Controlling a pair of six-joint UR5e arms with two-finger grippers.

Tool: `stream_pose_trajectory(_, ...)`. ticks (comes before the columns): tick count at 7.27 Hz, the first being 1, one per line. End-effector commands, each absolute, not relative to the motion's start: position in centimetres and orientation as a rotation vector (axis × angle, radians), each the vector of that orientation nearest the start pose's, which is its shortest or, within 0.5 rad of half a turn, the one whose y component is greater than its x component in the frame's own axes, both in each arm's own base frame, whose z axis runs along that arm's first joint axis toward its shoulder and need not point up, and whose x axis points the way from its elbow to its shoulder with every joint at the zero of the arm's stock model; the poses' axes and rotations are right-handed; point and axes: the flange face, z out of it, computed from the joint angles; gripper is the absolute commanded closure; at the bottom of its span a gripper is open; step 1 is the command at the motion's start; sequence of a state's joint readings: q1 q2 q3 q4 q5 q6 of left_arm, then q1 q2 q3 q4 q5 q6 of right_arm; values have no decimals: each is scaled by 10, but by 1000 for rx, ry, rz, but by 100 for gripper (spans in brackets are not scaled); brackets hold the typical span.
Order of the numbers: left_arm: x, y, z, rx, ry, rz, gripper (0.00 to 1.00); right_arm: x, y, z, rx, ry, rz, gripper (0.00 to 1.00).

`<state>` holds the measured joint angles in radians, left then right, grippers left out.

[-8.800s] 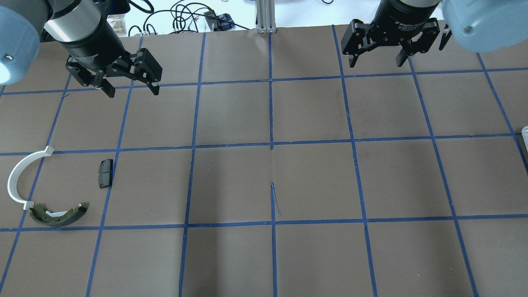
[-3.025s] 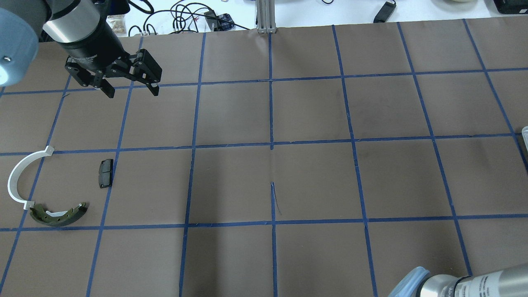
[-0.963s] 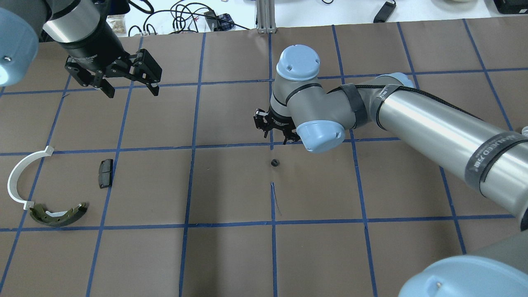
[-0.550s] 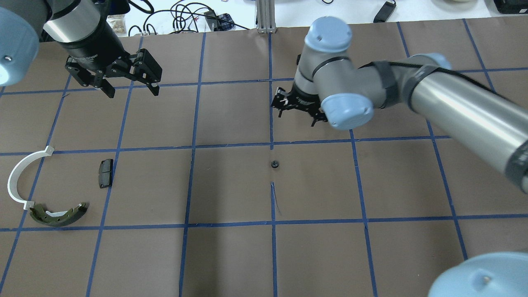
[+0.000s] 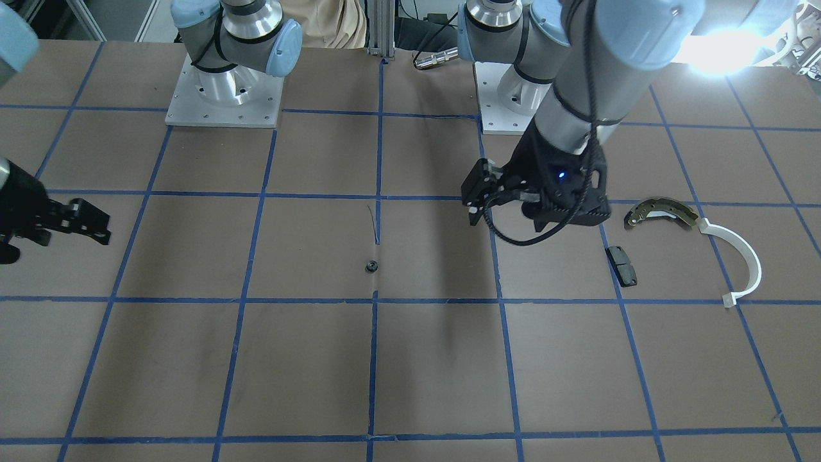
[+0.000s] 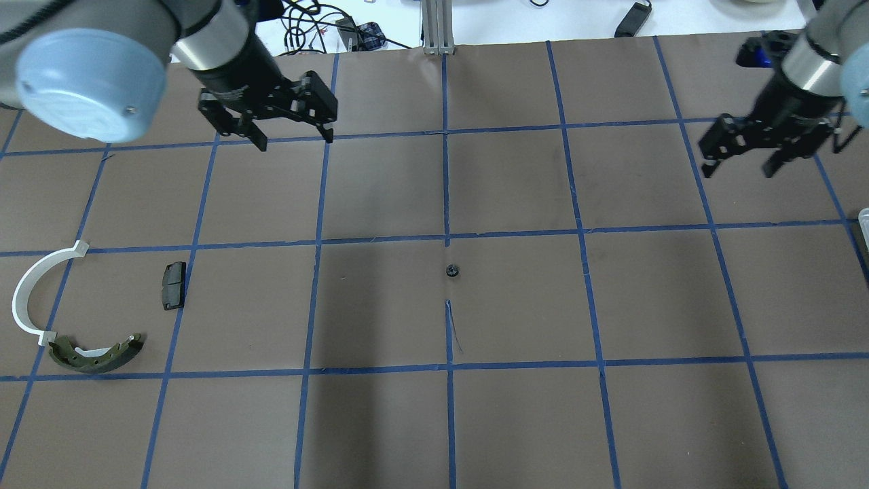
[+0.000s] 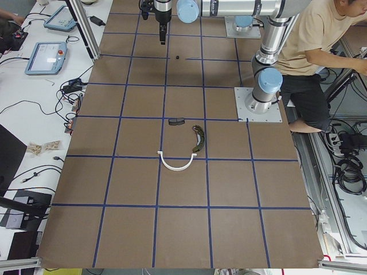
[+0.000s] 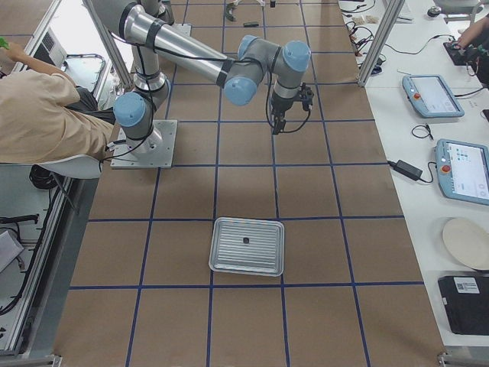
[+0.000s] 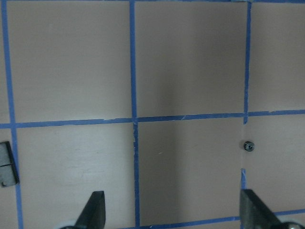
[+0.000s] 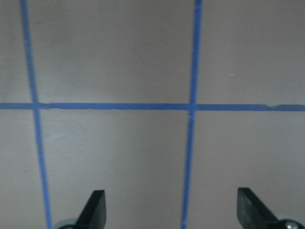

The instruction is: Place bearing gear from tray to pile

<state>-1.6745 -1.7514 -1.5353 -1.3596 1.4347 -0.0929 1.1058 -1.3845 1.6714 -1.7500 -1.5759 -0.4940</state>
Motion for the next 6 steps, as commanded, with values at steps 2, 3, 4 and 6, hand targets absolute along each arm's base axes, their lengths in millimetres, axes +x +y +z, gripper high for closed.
stream_pose_trajectory(2,-327,-547,323,-52,3255,-93,0,-327,-514,299,-292,3176,82,5)
stream_pose_trajectory(3,-347,-528,285,7,3174,-64,0,-364,-503,267,-299,3153,89,7)
stream_pose_trajectory(4,-365,-513,259,25,3116,-84,0,-382,-507,235,-376,3161,78,7)
stream_pose_trajectory(6,-381,-504,203,-135,3154,-70,0,-438,-469,185,-423,3102,113,10)
